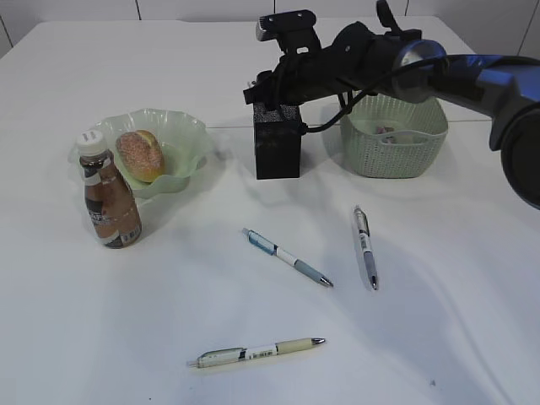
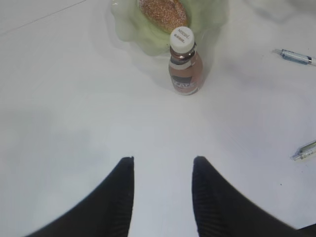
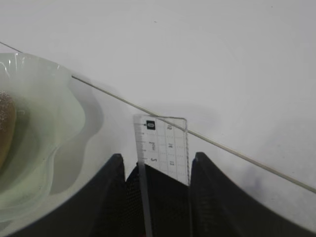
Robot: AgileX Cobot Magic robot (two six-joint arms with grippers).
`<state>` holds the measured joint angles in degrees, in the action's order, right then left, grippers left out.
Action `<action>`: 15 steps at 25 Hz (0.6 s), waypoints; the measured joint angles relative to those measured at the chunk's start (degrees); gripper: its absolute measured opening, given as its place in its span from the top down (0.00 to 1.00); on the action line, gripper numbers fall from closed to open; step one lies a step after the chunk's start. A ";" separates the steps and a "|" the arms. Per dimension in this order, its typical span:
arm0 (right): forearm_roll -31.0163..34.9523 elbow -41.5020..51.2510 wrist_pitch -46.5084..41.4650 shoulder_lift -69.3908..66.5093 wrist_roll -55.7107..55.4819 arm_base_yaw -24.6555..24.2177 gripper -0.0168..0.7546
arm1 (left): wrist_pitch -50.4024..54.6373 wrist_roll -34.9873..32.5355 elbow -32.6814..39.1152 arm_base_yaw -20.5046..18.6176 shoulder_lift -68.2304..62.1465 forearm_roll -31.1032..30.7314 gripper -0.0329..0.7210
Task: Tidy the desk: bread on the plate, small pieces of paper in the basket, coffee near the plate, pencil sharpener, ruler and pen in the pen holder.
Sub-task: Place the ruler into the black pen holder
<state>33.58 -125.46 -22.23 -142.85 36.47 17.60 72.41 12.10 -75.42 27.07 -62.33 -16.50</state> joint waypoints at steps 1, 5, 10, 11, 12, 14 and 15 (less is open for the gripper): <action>0.00 0.00 -0.10 0.00 0.00 0.00 0.52 | 0.00 0.00 0.00 0.00 0.00 0.00 0.60; 0.00 0.00 -1.46 0.35 0.00 0.00 0.52 | 0.00 0.00 0.00 0.00 0.00 -0.64 0.60; -0.20 0.00 -1.95 4.31 0.00 -0.34 0.52 | 0.00 0.00 0.00 0.00 0.00 -1.31 0.60; -0.20 0.00 -2.09 5.13 0.00 -0.46 0.52 | 0.00 0.00 0.00 0.00 0.00 -1.40 0.60; -0.20 0.00 -2.49 5.89 0.00 -0.58 0.52 | 0.00 0.00 0.00 0.00 0.00 -1.40 0.60; -0.20 0.00 -2.94 6.21 0.00 -0.59 0.52 | 0.00 0.00 0.00 0.00 0.00 -1.76 0.60; -0.20 0.00 -5.83 7.26 0.00 -1.17 0.52 | 0.00 0.00 0.00 0.00 0.00 -1.88 0.60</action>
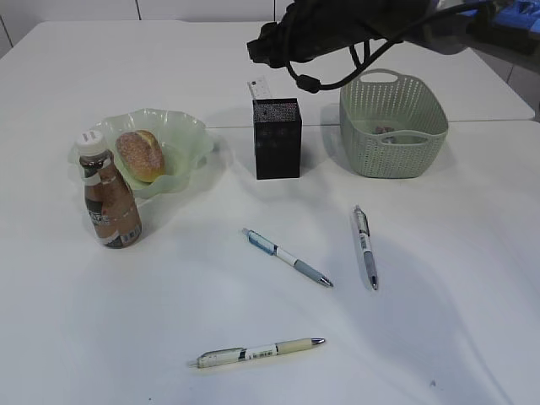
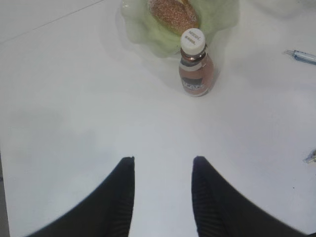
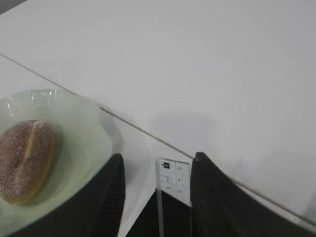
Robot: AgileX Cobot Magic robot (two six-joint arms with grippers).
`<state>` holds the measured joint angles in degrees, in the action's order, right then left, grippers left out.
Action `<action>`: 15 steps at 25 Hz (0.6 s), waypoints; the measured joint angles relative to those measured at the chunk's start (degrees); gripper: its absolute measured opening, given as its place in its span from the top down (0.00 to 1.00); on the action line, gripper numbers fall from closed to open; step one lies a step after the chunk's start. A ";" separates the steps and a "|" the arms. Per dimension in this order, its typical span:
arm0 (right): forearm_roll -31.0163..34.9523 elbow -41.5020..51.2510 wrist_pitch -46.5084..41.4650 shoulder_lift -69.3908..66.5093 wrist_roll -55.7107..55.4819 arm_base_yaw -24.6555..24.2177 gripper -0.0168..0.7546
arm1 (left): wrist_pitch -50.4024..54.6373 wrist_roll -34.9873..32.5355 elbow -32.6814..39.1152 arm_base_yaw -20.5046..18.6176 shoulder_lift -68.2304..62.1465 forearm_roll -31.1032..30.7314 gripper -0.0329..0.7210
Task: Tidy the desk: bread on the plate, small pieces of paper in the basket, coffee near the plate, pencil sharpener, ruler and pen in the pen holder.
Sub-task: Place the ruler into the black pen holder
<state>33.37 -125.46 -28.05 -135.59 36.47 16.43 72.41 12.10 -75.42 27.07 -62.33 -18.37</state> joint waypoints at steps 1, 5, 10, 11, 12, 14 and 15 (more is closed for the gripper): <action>0.00 0.00 -0.28 0.18 0.00 -0.01 0.52 | 0.00 0.00 0.00 0.00 0.00 -0.26 0.60; -0.34 0.00 -9.20 2.48 -0.14 -0.59 0.52 | 0.00 0.00 0.00 0.00 0.00 -0.61 0.60; -5.91 0.00 -21.67 6.01 -6.70 -1.20 0.52 | 0.00 0.00 0.00 0.00 0.00 -0.75 0.60; -7.64 0.00 -24.03 6.59 -8.78 -1.20 0.52 | 0.00 0.00 0.00 0.00 0.00 -0.81 0.60; -9.38 0.00 -25.87 6.99 -10.60 -1.20 0.52 | 0.00 0.00 0.00 0.00 0.00 -0.90 0.60; -12.34 0.00 -29.33 7.54 -13.67 -1.20 0.52 | 0.00 0.00 0.00 0.00 0.00 -1.33 0.60; -12.34 0.00 -29.33 7.54 -13.67 -1.20 0.52 | 0.00 0.00 0.00 0.00 0.00 -1.50 0.60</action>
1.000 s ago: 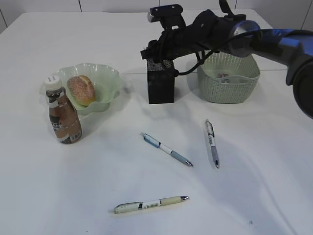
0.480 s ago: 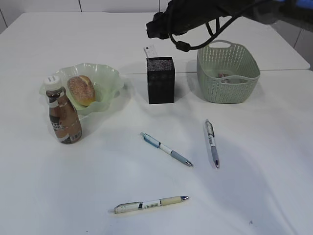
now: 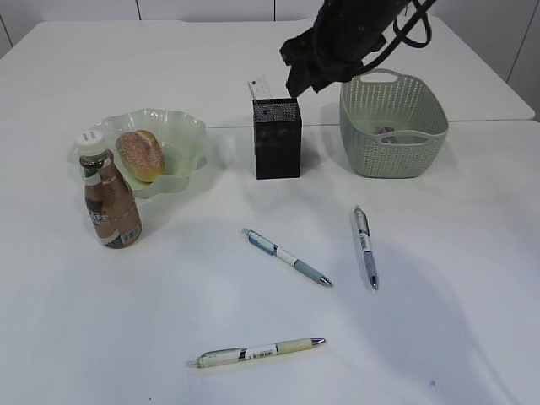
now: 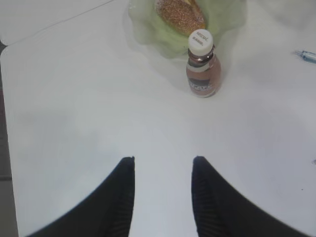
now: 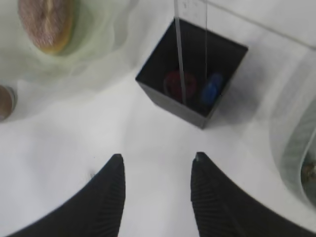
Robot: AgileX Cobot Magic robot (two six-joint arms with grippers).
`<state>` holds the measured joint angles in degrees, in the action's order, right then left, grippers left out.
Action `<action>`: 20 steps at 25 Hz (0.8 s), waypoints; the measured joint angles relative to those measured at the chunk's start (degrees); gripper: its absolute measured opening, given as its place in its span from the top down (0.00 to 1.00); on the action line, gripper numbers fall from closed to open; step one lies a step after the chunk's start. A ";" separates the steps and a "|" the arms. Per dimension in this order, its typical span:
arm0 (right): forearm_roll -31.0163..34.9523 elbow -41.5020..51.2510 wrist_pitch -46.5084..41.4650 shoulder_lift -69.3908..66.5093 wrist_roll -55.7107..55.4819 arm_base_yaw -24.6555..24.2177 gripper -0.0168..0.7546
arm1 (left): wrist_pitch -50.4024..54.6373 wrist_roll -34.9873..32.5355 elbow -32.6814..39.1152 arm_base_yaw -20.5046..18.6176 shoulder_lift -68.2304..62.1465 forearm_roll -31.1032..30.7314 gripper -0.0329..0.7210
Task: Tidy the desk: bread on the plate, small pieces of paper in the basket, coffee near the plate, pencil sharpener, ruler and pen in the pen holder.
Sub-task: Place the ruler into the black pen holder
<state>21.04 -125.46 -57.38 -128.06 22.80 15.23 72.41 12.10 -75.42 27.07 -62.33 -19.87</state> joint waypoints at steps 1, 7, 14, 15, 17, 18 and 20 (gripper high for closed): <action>-3.54 -0.14 -5.79 0.64 -4.26 -0.09 0.52 | 0.00 0.00 0.00 0.00 0.00 -0.15 0.60; -10.50 -2.54 -13.31 1.14 -15.20 -0.09 0.52 | 0.00 0.00 0.00 0.00 0.00 -0.38 0.60; -14.97 -2.03 -13.86 1.53 -27.37 -0.12 0.52 | 0.00 0.00 0.00 0.00 0.00 -0.53 0.60; -14.97 -1.10 -13.90 2.04 -28.21 -0.12 0.52 | 0.00 0.00 0.00 0.00 0.00 -0.53 0.60; -14.97 2.09 -13.90 3.79 -29.07 -0.12 0.52 | 0.00 0.00 0.00 0.00 0.00 -0.53 0.60; -14.97 2.09 -13.90 3.79 -29.07 -0.12 0.52 | 0.00 0.00 0.00 0.00 0.00 -0.53 0.60; -14.97 6.06 -13.90 5.92 -29.42 -0.12 0.52 | 0.00 0.00 0.00 0.00 0.00 -0.53 0.60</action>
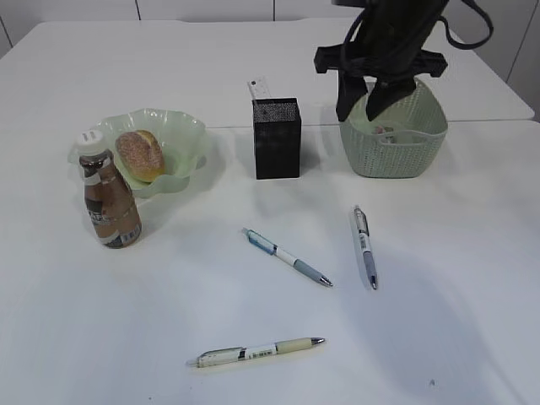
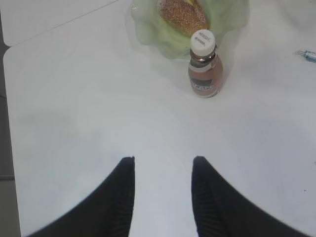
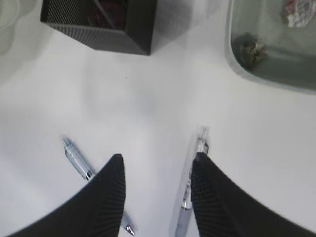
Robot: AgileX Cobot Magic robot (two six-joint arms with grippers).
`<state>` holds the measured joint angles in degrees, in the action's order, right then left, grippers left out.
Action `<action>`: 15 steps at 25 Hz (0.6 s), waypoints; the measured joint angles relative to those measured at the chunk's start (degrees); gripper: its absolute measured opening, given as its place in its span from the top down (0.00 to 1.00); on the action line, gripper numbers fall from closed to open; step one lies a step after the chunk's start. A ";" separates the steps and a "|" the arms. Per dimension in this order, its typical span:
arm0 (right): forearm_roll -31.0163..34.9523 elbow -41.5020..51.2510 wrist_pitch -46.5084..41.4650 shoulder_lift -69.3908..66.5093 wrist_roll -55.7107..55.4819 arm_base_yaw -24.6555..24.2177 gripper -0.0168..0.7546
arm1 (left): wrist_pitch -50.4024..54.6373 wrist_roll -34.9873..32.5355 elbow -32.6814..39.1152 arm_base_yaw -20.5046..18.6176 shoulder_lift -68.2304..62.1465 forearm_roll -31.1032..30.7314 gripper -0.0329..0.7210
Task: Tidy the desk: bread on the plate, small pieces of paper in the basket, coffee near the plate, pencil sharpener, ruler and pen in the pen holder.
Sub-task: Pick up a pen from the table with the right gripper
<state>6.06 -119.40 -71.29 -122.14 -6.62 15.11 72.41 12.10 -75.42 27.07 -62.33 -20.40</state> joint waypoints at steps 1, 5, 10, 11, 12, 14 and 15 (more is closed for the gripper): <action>0.00 0.00 0.00 0.00 0.00 0.00 0.52 | 0.00 0.00 0.00 0.00 0.00 0.00 0.60; 0.50 9.65 0.00 4.00 -1.72 0.00 0.52 | 0.00 0.00 0.00 0.00 0.00 1.24 0.60; 1.70 17.77 0.11 5.47 -2.97 0.00 0.52 | 0.00 0.00 0.00 0.00 0.00 2.71 0.60; 1.70 17.77 0.11 5.47 -2.97 0.00 0.52 | 0.00 0.00 0.00 0.00 0.00 3.01 0.60; 1.70 17.77 0.11 5.47 -2.97 0.00 0.52 | 0.00 0.00 0.00 0.00 0.00 3.28 0.60; 0.47 21.47 0.94 5.47 -4.01 0.00 0.52 | 0.00 0.00 0.00 0.00 0.00 3.79 0.60; -0.41 21.80 1.00 5.47 -4.68 0.00 0.52 | 0.00 0.00 0.00 0.00 0.00 3.89 0.60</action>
<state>5.65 -97.60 -70.29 -116.67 -11.30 15.11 72.41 12.10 -75.42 27.07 -62.33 -16.52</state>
